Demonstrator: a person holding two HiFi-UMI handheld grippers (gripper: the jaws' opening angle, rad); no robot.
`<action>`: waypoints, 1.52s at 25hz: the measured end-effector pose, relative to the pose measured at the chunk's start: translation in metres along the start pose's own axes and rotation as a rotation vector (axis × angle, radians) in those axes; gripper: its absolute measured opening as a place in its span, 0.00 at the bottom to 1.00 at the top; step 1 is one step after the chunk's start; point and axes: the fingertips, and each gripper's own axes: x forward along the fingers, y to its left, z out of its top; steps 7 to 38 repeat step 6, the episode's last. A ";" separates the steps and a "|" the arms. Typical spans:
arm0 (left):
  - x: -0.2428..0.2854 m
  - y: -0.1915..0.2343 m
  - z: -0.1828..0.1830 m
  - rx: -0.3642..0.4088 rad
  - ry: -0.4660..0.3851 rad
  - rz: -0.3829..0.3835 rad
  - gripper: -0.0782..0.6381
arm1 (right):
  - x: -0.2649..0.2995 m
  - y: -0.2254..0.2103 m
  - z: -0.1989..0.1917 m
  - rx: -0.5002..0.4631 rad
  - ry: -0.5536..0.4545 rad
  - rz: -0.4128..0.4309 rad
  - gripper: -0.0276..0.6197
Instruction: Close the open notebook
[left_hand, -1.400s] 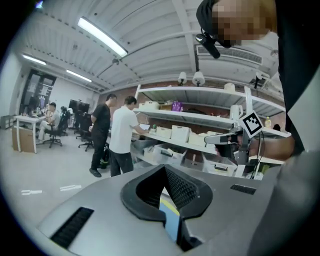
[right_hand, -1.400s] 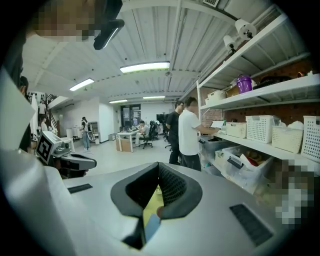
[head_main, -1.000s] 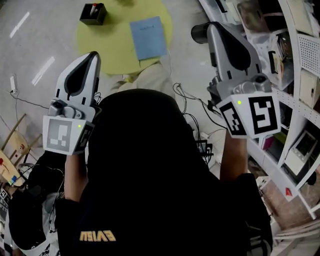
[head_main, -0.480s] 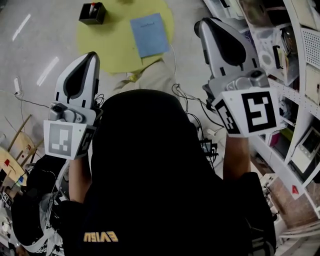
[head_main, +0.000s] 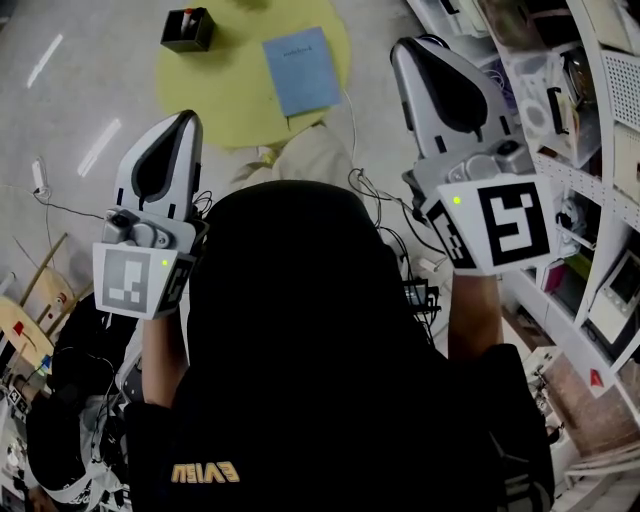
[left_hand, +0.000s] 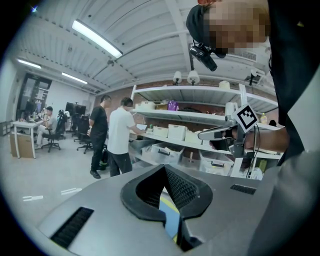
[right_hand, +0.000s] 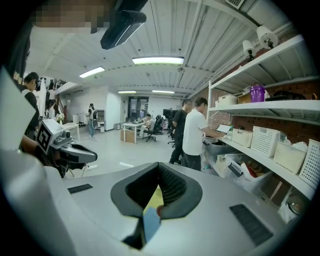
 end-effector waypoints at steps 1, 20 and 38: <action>0.000 0.000 -0.001 -0.002 0.002 0.001 0.13 | 0.000 0.000 0.000 0.007 -0.003 0.003 0.04; 0.001 0.000 -0.008 -0.014 0.009 0.009 0.13 | 0.002 0.000 -0.004 0.012 -0.005 0.013 0.04; 0.001 0.000 -0.008 -0.014 0.009 0.009 0.13 | 0.002 0.000 -0.004 0.012 -0.005 0.013 0.04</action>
